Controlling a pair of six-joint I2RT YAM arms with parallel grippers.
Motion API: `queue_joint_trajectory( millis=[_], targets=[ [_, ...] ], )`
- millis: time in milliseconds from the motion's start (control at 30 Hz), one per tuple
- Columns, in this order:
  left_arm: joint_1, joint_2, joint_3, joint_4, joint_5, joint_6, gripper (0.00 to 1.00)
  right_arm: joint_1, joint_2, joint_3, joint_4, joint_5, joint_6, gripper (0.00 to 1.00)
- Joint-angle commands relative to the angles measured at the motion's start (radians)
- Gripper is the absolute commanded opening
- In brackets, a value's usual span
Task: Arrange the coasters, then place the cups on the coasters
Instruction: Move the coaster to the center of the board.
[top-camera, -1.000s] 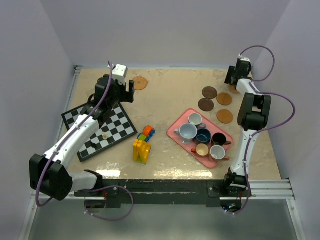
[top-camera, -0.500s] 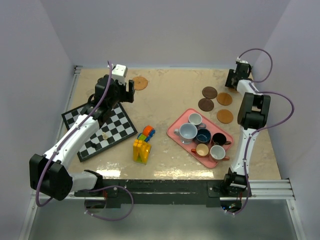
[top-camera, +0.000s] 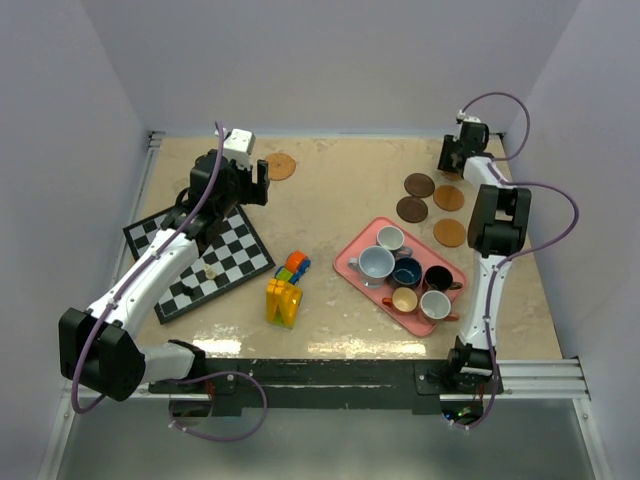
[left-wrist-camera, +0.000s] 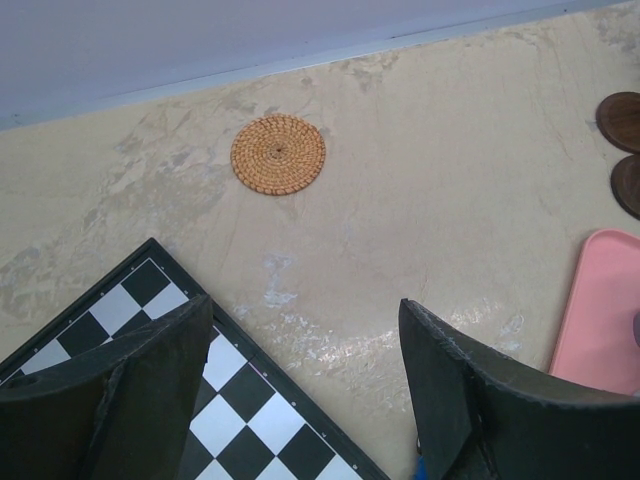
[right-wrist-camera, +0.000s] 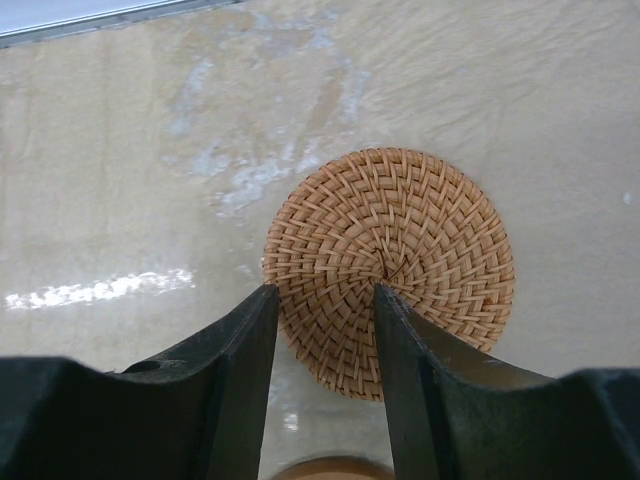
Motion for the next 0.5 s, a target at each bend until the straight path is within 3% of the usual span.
queue_joint_trajectory(
  millis=[0,467],
  targets=[
    [-0.004,-0.008,-0.005,0.032,-0.003,-0.012,0.79,0.078,0.033,0.014,-0.095,-0.063,0.006,0.46],
    [-0.006,-0.008,-0.011,0.035,-0.018,-0.01,0.79,0.263,0.012,0.019,-0.138,-0.103,0.013,0.46]
  ],
)
